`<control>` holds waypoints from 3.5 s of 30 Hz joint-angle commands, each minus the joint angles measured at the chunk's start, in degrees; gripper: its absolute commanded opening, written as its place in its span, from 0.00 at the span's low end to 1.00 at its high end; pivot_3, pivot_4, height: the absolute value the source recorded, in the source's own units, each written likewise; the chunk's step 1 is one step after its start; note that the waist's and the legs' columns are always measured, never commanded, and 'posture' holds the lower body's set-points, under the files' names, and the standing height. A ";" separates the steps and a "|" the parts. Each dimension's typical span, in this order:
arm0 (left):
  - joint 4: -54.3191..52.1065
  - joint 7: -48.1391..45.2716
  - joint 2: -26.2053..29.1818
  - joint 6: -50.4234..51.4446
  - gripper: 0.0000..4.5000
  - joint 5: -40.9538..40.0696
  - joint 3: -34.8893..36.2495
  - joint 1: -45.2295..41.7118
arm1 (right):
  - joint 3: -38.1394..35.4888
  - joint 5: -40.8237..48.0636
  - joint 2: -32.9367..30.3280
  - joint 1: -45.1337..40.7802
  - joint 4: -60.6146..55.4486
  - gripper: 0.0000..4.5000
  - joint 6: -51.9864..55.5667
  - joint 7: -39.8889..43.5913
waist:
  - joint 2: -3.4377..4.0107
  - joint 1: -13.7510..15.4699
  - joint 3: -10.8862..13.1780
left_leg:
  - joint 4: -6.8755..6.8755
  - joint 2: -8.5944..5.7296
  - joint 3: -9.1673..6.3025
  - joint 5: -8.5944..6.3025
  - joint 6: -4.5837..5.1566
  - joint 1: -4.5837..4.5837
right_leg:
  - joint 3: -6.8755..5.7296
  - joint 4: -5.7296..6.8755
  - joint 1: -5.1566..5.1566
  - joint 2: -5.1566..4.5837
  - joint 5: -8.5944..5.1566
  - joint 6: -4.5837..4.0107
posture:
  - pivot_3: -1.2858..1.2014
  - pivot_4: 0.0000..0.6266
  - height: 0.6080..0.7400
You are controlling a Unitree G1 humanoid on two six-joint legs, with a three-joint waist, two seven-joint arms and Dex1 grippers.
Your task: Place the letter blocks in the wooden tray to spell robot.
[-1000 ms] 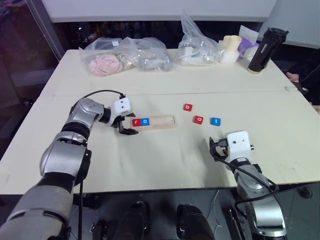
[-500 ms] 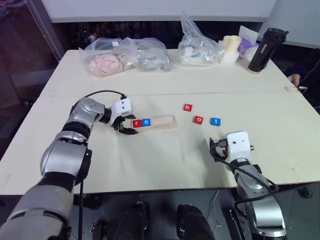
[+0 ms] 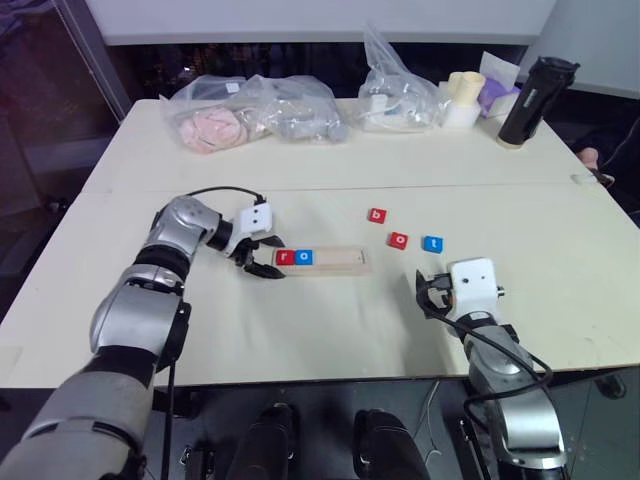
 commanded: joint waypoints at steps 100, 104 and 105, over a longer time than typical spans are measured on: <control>-94.46 16.26 23.26 52.94 0.99 -33.18 9.23 47.89 | -3.03 2.03 -5.97 -5.68 -0.28 1.00 1.52 7.41 | 0.26 -0.17 0.06 | -0.33 0.04 -0.03 -0.13 -0.22 0.01 | 0.17 -0.27 -0.15 -0.24 -0.15 -0.29 | 0.52 0.24 0.98; -94.39 15.24 22.16 56.75 0.99 -42.10 14.86 48.15 | -5.16 3.20 -8.22 -6.09 -3.87 1.00 4.98 9.06 | 0.25 -0.19 0.05 | -0.42 0.04 -0.04 -0.14 -0.23 -0.02 | 0.16 -0.40 -0.15 -0.24 -0.15 -0.29 | 0.52 0.24 0.98; -93.99 14.74 21.78 57.93 0.99 -44.73 16.03 47.86 | -5.32 3.52 -8.77 -6.63 -5.02 1.00 6.51 9.48 | 0.26 -0.19 0.05 | -0.51 0.04 -0.04 -0.13 -0.22 -0.02 | 0.14 -0.50 -0.15 -0.23 -0.14 -0.29 | 0.52 0.24 0.98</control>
